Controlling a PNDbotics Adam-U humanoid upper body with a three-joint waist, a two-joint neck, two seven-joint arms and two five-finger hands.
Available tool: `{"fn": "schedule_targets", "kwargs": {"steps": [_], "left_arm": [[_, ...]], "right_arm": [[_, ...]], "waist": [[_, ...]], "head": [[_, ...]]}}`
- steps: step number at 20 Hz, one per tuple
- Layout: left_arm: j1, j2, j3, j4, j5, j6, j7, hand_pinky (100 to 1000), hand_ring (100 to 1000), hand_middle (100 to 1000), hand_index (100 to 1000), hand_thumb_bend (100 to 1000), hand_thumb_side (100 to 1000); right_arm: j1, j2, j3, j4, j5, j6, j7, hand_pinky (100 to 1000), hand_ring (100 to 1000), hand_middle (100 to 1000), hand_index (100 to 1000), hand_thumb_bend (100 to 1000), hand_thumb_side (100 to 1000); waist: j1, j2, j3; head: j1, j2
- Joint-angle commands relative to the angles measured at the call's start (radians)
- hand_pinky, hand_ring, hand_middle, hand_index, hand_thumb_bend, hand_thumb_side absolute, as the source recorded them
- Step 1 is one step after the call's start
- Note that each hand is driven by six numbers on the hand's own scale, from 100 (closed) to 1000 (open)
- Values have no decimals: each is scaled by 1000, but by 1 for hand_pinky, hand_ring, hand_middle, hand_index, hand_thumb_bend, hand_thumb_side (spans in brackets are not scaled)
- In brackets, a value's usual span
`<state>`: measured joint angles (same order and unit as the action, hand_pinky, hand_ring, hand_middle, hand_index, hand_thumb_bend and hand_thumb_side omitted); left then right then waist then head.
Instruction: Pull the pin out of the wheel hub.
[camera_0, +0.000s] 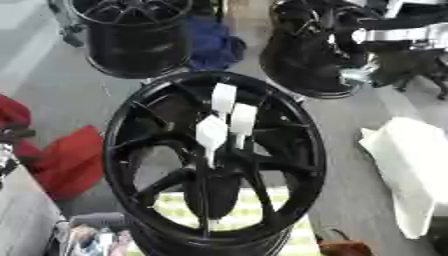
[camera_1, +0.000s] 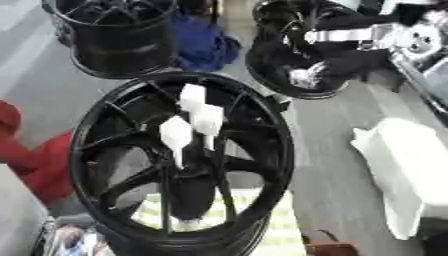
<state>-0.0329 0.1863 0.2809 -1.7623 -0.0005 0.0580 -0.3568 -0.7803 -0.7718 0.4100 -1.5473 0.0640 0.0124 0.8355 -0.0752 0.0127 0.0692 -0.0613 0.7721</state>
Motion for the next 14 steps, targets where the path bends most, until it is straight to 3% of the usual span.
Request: {"fn": "schedule_targets", "kwargs": {"steps": [1, 6, 14], "left_arm": [[-5, 24, -2, -11, -6, 0, -5, 699, 1000, 752, 881, 158, 664], [-2, 22, -3, -9, -7, 3, -8, 699, 1000, 752, 882, 155, 670], [-3, 21, -5, -10, -7, 5, -11, 700, 1000, 753, 882, 153, 674]], "right_arm": [[-52, 30, 15, 64, 57, -17, 45, 868, 856, 898, 1000, 100, 696], [-98, 106, 35, 138, 120, -58, 68, 869, 858, 902, 1000, 100, 695], [-128, 178, 73, 167, 230, -115, 71, 868, 861, 895, 1000, 100, 694]], "waist": [[2, -16, -1], [1, -17, 0], [1, -18, -1]], "head": [[-5, -2], [-7, -2], [-11, -2]]}}
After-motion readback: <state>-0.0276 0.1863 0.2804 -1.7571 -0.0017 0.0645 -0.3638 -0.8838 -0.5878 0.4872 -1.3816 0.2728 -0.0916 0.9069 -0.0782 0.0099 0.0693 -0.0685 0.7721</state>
